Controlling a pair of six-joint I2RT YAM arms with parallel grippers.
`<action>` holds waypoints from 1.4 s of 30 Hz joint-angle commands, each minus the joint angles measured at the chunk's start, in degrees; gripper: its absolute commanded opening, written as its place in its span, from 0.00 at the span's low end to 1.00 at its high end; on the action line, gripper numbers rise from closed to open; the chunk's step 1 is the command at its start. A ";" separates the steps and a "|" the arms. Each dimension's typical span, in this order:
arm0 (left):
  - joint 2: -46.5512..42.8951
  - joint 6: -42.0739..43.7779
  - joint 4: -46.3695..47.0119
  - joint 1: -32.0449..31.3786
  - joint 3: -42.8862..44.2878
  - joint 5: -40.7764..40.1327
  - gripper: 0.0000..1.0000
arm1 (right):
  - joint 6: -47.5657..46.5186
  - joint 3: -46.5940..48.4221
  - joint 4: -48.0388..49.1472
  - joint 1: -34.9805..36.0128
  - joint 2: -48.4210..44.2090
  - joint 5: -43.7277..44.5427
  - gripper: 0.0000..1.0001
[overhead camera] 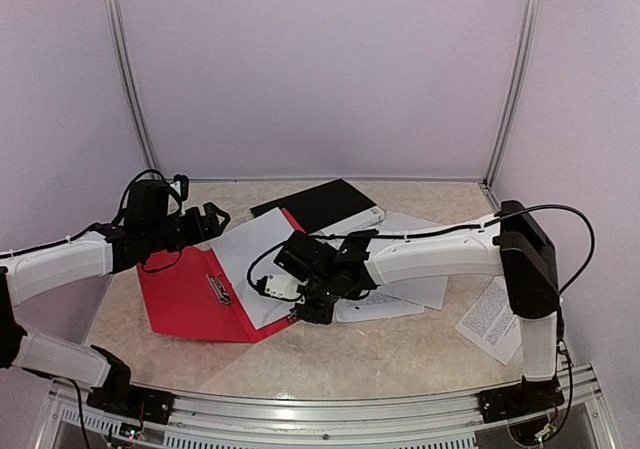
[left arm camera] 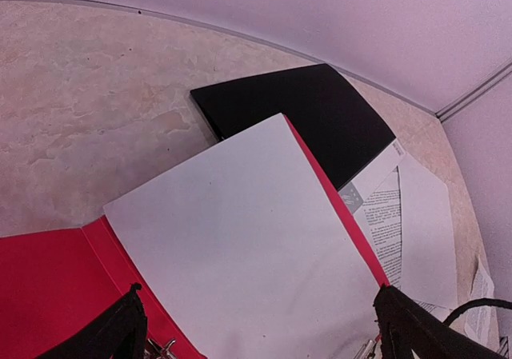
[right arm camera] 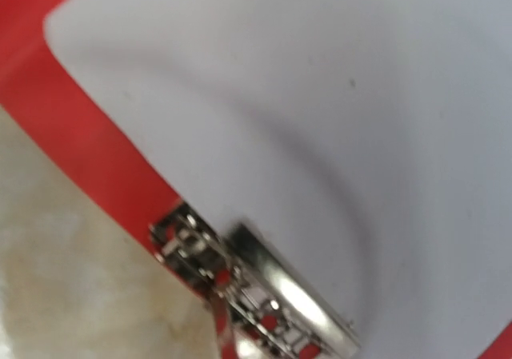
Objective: Put the files into the folder
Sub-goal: Close the spring clip on the folder.
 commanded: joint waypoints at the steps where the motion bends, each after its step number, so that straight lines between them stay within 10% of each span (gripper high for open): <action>1: 0.83 1.10 -0.13 -0.79 1.28 -0.34 0.96 | 1.40 -2.46 1.25 -1.24 -2.85 0.32 0.17; 20: 3.54 3.89 -0.90 -3.53 3.32 -2.11 0.96 | 4.44 -6.18 6.20 -3.68 -7.68 -4.65 0.42; 42: 5.41 4.74 -0.15 -4.30 3.43 -4.06 0.96 | 20.04 -7.79 8.26 -4.50 -8.03 -6.99 0.32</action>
